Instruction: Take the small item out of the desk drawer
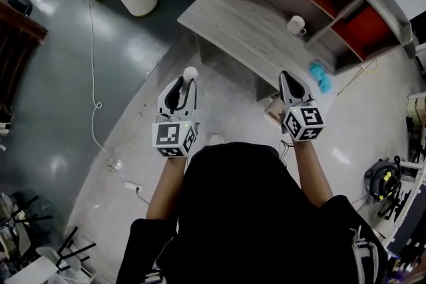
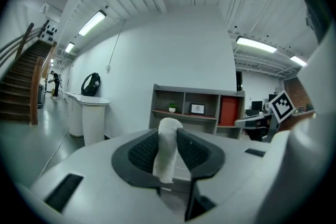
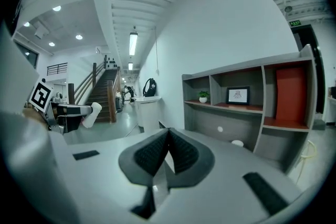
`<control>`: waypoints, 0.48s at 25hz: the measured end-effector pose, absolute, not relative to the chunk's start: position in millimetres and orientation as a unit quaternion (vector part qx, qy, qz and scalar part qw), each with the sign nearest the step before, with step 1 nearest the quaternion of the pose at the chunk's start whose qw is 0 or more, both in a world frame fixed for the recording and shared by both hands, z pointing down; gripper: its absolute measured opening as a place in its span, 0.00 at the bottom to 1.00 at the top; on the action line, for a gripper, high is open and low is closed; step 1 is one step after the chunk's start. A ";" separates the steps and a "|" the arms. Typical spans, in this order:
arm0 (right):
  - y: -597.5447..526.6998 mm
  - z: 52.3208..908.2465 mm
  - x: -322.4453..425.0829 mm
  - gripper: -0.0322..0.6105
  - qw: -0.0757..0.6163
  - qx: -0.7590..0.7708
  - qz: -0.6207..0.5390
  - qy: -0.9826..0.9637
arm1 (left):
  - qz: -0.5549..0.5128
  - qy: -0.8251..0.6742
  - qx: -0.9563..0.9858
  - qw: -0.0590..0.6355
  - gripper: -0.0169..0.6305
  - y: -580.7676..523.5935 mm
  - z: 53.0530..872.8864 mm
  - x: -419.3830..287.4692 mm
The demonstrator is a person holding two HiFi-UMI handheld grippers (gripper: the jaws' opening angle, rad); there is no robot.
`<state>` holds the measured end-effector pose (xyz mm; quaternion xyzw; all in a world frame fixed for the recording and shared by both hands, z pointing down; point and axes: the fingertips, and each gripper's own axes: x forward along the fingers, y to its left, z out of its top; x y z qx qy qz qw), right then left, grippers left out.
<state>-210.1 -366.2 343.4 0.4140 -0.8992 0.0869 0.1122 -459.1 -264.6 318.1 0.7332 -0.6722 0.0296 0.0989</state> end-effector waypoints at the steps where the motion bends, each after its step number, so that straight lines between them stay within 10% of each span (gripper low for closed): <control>1: -364.3 342.7 -211.1 0.05 0.113 0.414 0.084 -0.899 | 0.030 -0.667 0.738 0.102 0.19 -264.7 317.8 -457.1; 12: -362.3 340.2 -198.0 0.05 0.115 0.430 0.079 -0.892 | 0.021 -0.635 0.765 0.104 0.20 -285.8 318.4 -429.5</control>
